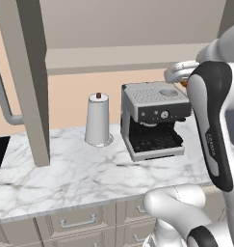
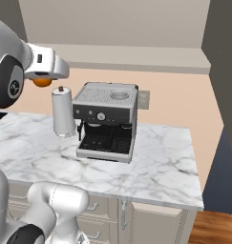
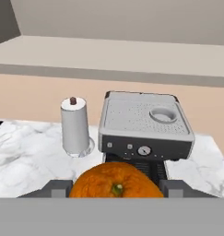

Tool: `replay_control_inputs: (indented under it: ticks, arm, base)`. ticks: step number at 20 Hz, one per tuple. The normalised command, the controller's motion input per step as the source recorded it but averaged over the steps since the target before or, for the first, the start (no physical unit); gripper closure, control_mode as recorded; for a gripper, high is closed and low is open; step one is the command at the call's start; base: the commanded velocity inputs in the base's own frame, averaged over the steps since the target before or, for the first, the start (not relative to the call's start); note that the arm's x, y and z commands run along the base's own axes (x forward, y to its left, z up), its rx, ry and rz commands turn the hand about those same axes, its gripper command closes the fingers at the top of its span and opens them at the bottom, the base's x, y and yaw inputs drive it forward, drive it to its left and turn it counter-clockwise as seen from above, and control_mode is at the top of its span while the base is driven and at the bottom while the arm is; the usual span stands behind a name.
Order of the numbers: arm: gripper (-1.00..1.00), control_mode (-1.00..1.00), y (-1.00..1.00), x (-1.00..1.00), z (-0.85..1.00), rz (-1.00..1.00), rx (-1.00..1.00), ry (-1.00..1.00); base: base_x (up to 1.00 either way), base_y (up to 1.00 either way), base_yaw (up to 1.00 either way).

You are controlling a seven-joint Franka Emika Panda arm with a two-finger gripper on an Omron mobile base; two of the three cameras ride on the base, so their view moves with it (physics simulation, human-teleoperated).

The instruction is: Pick the tangerines from the cabinet and place them in one bowl. Pick the mango from the sink and place it in the other bowl.

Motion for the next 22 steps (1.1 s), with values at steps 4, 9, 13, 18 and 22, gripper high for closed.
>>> replay_control_inputs:
  ticks: [4, 9, 13, 18, 22]
  arm:
    - [1.0, -1.0, 0.0, -0.36, -0.12, 0.02, -0.01, 0.13]
    - [1.0, -1.0, 0.0, -0.25, -0.16, 0.01, -0.02, 0.16]
    - [1.0, -1.0, 0.0, -0.11, -0.23, 0.01, -0.03, 0.19]
    - [1.0, -1.0, 0.0, -0.12, -0.29, 0.02, -0.03, 0.16]
    - [1.0, -1.0, 0.0, -0.12, -0.3, 0.03, -0.01, 0.06]
  base:
    - [0.0, 0.0, 0.0]
    - [0.0, 0.0, 0.0]
    - [0.0, 0.0, 0.0]
    - [0.0, 0.0, 0.0]
    - [0.0, 0.0, 0.0]
